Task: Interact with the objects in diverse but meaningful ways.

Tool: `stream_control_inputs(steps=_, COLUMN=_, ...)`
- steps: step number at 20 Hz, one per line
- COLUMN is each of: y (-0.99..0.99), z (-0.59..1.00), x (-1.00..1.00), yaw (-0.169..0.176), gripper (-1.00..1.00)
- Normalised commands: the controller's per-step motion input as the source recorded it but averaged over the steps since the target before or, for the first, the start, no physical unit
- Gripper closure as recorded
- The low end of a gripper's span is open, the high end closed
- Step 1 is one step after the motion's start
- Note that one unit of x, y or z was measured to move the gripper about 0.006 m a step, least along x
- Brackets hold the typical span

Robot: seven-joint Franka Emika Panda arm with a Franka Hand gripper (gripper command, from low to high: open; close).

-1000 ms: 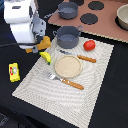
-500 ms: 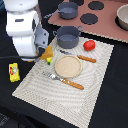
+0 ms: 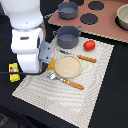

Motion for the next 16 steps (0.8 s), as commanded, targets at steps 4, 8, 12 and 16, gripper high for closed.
stream_control_inputs(steps=4, y=-0.52, z=0.00, x=0.77, yaw=-0.062, gripper=1.00)
stream_control_inputs(steps=8, y=-0.47, z=-0.02, x=0.74, yaw=-0.064, gripper=1.00)
stream_control_inputs(steps=12, y=-0.34, z=-0.13, x=0.42, yaw=-0.052, gripper=1.00)
stream_control_inputs(steps=16, y=-0.27, z=-0.12, x=0.28, yaw=-0.017, gripper=1.00)
